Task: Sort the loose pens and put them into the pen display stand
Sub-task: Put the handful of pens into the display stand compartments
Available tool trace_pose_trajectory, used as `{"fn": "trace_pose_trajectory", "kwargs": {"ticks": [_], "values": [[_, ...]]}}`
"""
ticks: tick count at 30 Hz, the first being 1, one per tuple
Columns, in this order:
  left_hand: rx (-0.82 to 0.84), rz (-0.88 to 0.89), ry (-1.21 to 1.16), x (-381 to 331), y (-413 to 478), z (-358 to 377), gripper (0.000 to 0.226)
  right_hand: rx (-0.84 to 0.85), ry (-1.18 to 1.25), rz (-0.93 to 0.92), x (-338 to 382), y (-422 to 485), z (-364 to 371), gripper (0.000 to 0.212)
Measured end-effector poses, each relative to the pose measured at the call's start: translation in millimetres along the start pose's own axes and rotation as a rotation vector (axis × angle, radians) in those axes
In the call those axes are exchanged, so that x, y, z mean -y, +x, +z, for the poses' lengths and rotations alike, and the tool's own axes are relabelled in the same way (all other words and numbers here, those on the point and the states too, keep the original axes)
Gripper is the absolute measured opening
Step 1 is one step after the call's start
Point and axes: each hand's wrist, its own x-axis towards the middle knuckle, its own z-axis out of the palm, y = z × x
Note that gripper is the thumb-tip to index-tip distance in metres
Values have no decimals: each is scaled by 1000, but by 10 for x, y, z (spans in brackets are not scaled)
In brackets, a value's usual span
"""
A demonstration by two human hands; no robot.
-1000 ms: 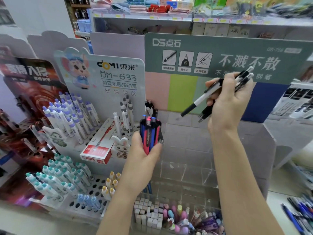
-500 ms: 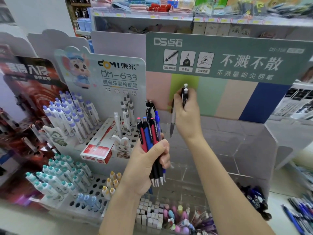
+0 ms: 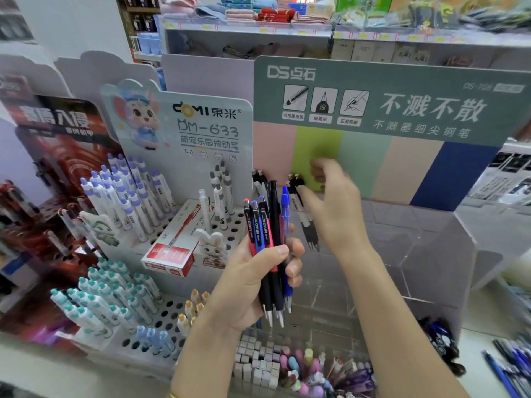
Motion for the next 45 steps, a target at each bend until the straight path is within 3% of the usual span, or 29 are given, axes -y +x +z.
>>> {"fn": "trace_pose_trajectory", "kwargs": {"ticks": [2,3,6,8,12,15,17,20,22,27,30,32,35,37,39,40,43,45], "values": [[-19,2,55,-8,-8,17,40,-106,72,-82,77,-94,-116,22],[-25,5,87,-11,-11,29,38,-81,167,-69,116,-139,-183,13],[-57,27,155,-8,-16,56,37,268,469,98,230,-260,-324,2],[-80,34,182,-8,-23,76,39,371,552,148,203,-303,-325,7],[-169,10,179,-51,-70,36,35,230,636,156,146,-276,-321,15],[-228,57,249,-148,-129,-80,26,6,703,143,106,-248,-347,16],[-281,95,312,-226,-176,-169,25,-104,634,88,74,-258,-344,14],[-299,137,338,-309,-243,-232,24,-117,527,8,70,-332,-267,19],[-298,136,305,-306,-262,-241,26,-49,453,-34,100,-405,-149,21],[-237,120,171,-185,-269,-291,39,158,86,-130,7,-543,305,3],[-185,110,161,-139,-300,-308,41,307,-146,-88,-16,-584,487,12],[-160,114,165,-122,-316,-320,41,403,-167,-2,1,-596,543,19],[-106,128,148,-125,-329,-328,38,423,-92,65,-25,-631,537,27],[-79,128,135,-133,-332,-320,39,296,14,14,3,-637,434,20],[-89,112,160,-125,-308,-314,39,168,239,12,97,-614,284,8],[-95,102,187,-117,-293,-301,39,165,383,49,171,-596,198,12],[-98,64,254,-84,-248,-258,38,364,731,219,349,-554,-11,16],[-96,46,281,-77,-228,-227,35,450,726,243,375,-533,-50,11]]}}
